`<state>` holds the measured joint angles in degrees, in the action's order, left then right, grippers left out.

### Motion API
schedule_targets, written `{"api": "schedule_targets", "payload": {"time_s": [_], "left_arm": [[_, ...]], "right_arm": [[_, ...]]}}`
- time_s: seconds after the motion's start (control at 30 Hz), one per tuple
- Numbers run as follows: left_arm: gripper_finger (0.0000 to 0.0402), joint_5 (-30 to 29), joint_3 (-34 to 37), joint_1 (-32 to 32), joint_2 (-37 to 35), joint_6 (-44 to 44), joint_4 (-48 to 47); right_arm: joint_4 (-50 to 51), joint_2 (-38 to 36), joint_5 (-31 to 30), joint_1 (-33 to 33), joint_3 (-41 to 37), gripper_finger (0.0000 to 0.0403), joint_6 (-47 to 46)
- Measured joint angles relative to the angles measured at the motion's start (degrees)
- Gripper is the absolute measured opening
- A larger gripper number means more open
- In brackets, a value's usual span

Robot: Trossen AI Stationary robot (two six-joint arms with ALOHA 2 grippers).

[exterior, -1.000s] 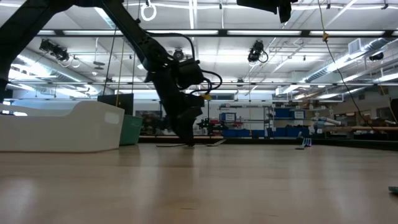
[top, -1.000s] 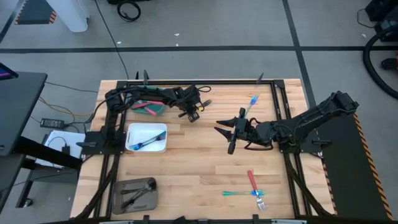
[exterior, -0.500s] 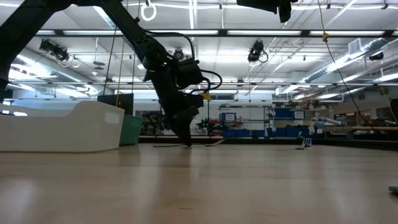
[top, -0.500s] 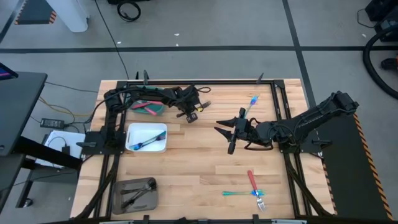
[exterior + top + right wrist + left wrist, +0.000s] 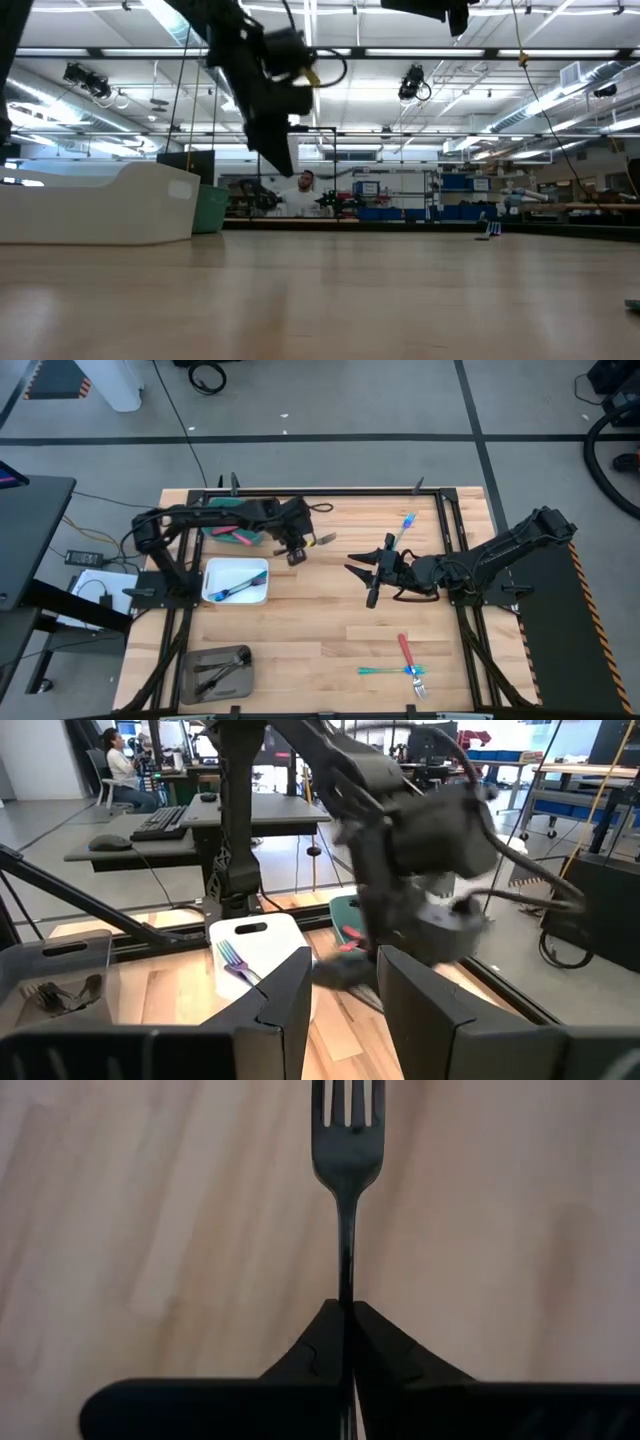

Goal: Sort silverware by color (type)
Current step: Put the black fork into the black bin

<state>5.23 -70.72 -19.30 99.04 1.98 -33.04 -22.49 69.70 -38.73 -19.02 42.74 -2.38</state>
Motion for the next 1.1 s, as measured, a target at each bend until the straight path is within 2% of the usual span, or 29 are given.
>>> {"api": "schedule_targets", "payload": {"time_s": [0.2,0.4,0.7,0.77,0.97,1.1], "left_arm": [[0.0014,0.17,0.00,5.35,-9.06,-3.48,-9.12],[0.0014,0.14,-0.04,13.71,-17.49,-11.04,-18.45],[0.0014,0.10,-0.11,34.33,-27.77,-31.29,-22.77],[0.0014,-2.08,-0.11,40.28,-29.04,-37.04,-23.51],[0.0014,-13.91,-0.08,58.45,-28.85,-51.82,-24.22],[0.0014,-19.83,-0.08,66.95,-27.43,-59.30,-23.66]], "right_arm": [[0.19,-0.27,-0.06,-0.41,0.00,0.0125,0.01],[0.28,-0.27,-0.10,-0.75,0.00,0.0125,0.01],[0.45,-0.27,-0.23,-0.75,0.00,0.0125,-0.27],[0.41,-0.27,-0.42,-0.75,0.00,0.0125,-0.47],[-0.08,-0.27,-0.47,-0.73,0.00,0.0125,-1.98],[-0.05,-0.27,-0.38,-0.74,0.00,0.0125,-3.96]]}}
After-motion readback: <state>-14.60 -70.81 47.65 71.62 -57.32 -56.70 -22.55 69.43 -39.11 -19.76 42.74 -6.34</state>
